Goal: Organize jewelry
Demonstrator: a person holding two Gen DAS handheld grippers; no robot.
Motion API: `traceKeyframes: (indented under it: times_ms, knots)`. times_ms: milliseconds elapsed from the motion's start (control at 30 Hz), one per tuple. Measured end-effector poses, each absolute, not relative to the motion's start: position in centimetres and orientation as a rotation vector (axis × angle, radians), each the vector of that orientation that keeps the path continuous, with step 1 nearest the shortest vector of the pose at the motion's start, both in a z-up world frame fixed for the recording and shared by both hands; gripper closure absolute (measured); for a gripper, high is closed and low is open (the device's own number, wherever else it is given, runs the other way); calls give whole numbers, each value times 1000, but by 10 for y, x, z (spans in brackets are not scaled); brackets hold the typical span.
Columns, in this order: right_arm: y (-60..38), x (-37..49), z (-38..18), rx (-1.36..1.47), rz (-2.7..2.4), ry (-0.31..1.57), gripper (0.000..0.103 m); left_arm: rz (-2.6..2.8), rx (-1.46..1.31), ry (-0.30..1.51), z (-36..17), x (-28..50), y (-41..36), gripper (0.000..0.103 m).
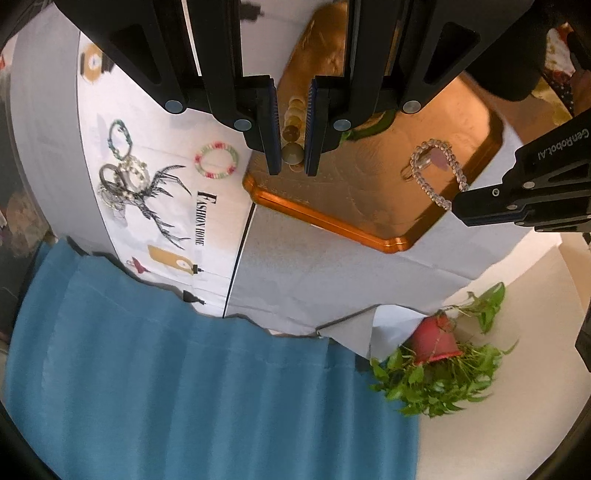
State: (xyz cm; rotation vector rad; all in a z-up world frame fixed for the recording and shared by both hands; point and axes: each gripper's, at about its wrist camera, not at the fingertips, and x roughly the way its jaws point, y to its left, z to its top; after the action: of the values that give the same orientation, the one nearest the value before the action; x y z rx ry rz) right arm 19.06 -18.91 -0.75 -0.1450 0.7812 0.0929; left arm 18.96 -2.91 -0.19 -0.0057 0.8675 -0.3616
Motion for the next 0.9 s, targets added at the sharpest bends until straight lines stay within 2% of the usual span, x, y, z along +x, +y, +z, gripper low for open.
traceKeyframes:
  times_ms: [100, 133, 167, 200, 233, 267, 300, 333, 667, 900]
  knots:
    - [-188, 203, -20, -128, 104, 798, 90, -341, -2, 890, -18, 206, -30, 95]
    - [-188, 207, -23, -120, 114, 809, 89, -326, -2, 907, -22, 210, -31, 82]
    - [-189, 208, -26, -115, 118, 818, 85, -303, 1, 931, -25, 213, -30, 53]
    - [-189, 209, -30, -116, 111, 841, 81, -269, 0, 957, -28, 217, -29, 36]
    - [-190, 207, -33, -115, 105, 855, 62, -224, -12, 966, -30, 216, -25, 18]
    - [-191, 204, -34, -110, 101, 864, 40, -205, -31, 946, -29, 211, -21, 18]
    - [-192, 198, -35, -104, 98, 866, 34, -204, -42, 930, -28, 205, -17, 18]
    - [-193, 190, -35, -99, 99, 866, 33, -203, -46, 932, -27, 198, -15, 18]
    - [-202, 72, -40, -86, 79, 928, 32, -241, 52, 1016, -33, 80, -27, 18]
    - [-220, 10, -11, -21, 30, 858, 32, -243, 96, 945, -8, 30, -38, 18]
